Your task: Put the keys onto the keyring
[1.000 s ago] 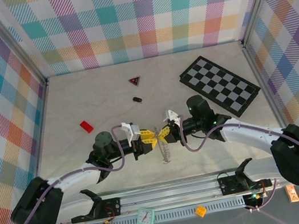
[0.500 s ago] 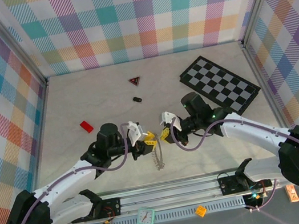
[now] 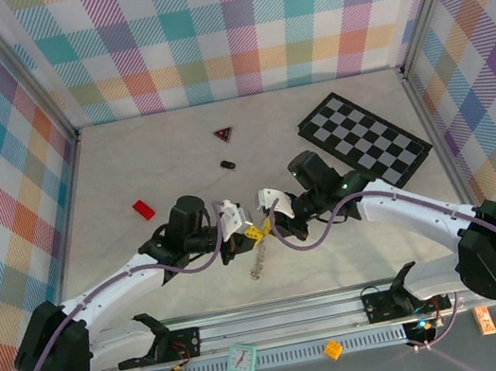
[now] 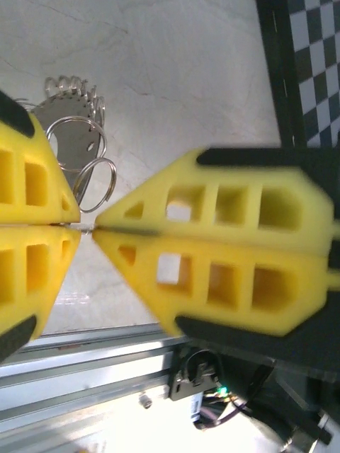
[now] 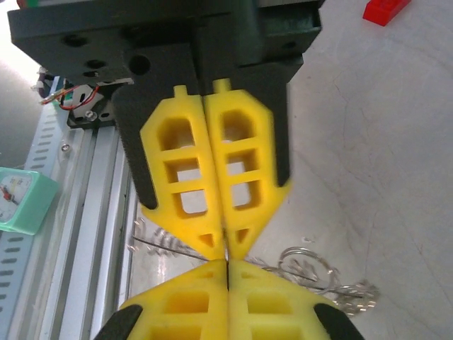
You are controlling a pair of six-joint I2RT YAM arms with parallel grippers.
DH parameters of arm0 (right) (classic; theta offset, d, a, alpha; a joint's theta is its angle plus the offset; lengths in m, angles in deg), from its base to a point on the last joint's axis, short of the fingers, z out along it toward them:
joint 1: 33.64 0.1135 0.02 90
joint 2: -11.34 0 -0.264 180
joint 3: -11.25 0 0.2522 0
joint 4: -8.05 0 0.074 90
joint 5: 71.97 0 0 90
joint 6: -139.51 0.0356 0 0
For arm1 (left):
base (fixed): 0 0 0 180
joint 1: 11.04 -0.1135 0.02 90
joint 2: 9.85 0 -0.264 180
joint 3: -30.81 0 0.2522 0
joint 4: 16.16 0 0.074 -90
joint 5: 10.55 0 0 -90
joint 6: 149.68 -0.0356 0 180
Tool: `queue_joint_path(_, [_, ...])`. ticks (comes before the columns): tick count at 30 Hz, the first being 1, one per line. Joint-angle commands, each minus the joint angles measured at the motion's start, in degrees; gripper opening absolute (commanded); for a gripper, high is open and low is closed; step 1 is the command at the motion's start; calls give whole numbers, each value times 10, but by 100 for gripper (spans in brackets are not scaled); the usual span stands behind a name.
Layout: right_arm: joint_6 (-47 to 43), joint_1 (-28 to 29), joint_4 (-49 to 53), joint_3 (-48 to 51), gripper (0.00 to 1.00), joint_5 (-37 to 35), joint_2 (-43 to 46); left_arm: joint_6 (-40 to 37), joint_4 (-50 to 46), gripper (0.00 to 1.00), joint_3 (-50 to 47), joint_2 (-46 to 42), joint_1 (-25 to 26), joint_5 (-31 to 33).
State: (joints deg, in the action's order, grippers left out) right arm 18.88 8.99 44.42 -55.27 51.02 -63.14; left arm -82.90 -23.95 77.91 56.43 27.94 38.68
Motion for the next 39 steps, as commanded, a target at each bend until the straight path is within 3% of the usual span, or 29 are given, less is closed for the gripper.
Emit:
queue_joint_path(1, [-17,8,12,-20,0,25,-4,-15,-15,0,14,0,7,-16])
queue_joint_path(5, [9,7,-10,-4,0,8,5,-9,9,0,-1,-4,8,-5])
queue_joint_path(6, [25,3,-26,3,4,2,12,-5,17,0,-5,-5,9,-2])
queue_joint_path(8, [58,-11,-64,29,33,4,38,5,39,0,-16,-8,11,6])
queue_joint_path(10, [89,-28,-101,63,38,7,75,17,63,0,-28,-12,13,12])
queue_joint_path(16, [115,-40,-186,154,37,-49,151,25,138,0,-70,-44,24,59])
queue_joint_path(23, [80,-19,-196,165,34,-14,137,-53,116,0,-81,-99,56,148])
queue_joint_path(39, [18,20,-281,176,28,-34,110,-84,109,0,-86,-123,61,134])
